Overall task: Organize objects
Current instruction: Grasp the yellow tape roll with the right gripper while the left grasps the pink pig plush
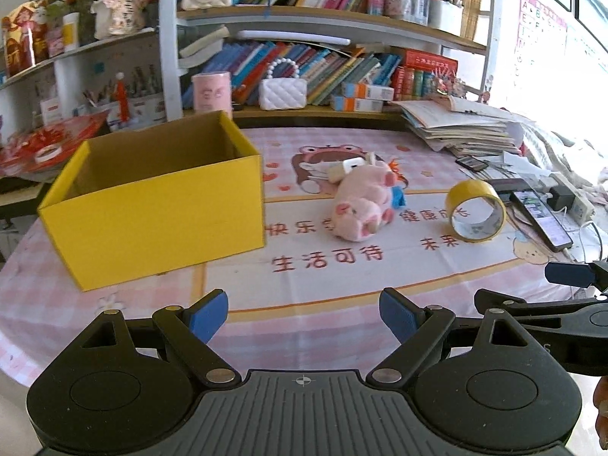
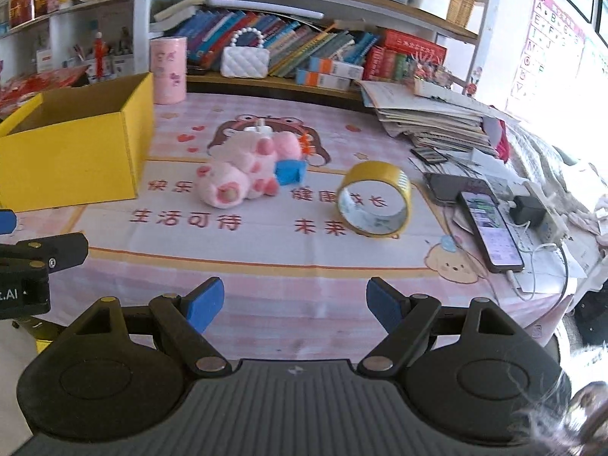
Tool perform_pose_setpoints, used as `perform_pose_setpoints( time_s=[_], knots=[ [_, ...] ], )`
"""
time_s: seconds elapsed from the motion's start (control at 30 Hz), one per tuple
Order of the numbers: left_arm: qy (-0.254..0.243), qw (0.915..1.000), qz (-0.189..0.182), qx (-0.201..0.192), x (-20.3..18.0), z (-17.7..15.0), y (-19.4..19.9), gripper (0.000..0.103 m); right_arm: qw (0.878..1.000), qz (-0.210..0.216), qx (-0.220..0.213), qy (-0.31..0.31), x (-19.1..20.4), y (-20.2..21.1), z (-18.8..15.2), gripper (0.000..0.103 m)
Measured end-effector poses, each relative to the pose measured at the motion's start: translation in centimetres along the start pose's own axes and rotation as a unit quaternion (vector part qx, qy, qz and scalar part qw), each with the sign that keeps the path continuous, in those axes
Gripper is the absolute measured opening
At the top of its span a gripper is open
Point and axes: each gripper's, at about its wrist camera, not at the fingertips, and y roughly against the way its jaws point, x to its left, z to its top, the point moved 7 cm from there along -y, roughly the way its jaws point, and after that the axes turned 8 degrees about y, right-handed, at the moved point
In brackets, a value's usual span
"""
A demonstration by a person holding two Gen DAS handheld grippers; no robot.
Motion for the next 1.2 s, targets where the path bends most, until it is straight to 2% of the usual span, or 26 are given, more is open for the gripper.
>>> perform_pose_setpoints(
  time_s=[0.17, 0.5, 1.0, 1.1, 1.2],
  knots=[
    [-0.004, 1.0, -0.004, 0.005, -1.2, 0.5, -1.4, 0.089, 1.0, -0.006, 0.01, -0.013, -1.9, -1.6, 0.6, 0.081],
    [0.003, 0.9999, 0.001, 0.017, -3.7, 1.9, -5.4, 0.089, 1.0, -0.002, 0.031, 0.002, -4.5, -6.0, 2.0, 0.079],
    [0.018, 0.9986, 0.04, 0.031, -7.1, 5.6, -12.4, 0.089, 0.998, -0.022, 0.052, -0.001, -11.4, -14.3, 4.8, 0.076],
    [0.021, 0.9979, 0.051, 0.034, -7.3, 6.2, -13.6, 0.089, 0.998, -0.018, 0.054, 0.004, -12.0, -15.7, 5.4, 0.072],
    [0.026, 0.997, 0.061, 0.041, -7.5, 6.5, -14.7, 0.089, 0.998, -0.016, 0.053, 0.008, -12.7, -16.9, 6.0, 0.062]
  ],
)
